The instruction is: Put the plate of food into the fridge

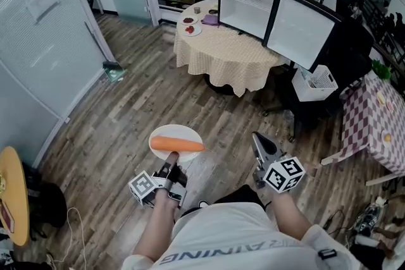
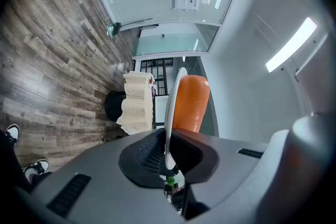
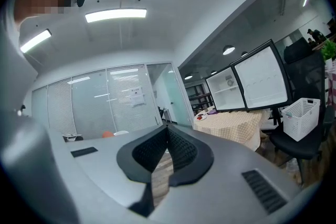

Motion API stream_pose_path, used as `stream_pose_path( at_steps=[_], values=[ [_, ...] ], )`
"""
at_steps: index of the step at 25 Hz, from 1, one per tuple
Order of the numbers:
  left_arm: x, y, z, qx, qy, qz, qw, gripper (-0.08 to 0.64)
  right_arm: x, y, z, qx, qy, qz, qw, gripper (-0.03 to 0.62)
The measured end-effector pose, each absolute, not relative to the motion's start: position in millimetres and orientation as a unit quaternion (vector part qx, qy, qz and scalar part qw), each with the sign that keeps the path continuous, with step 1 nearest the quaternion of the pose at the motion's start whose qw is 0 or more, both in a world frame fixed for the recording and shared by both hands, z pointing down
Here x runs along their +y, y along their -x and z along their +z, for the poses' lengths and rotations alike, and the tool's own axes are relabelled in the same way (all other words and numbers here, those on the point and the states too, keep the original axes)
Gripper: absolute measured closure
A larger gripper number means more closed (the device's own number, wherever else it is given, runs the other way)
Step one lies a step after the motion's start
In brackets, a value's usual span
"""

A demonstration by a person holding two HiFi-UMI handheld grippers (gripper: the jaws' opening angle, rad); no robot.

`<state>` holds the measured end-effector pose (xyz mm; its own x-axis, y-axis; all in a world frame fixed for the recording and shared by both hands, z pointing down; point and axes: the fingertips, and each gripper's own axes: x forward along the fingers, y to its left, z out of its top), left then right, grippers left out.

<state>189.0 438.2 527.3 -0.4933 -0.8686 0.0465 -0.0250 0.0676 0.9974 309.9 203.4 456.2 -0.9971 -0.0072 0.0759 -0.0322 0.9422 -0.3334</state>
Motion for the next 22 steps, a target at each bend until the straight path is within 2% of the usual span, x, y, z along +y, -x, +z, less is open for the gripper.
stream_pose_path(
  at_steps=[12,22],
  values=[
    [438.7,-143.7,536.0,-0.628,-0.344,-0.597,0.362,0.531,204.9,-243.0,464.6,-0.985,0.010,0.167,0.053,0.570],
    [356.9,-63.5,527.5,-0.629,-0.350,-0.591,0.365,0.531,125.1,-170.0,466.0,-0.983,0.006,0.178,0.051,0.571]
  ],
)
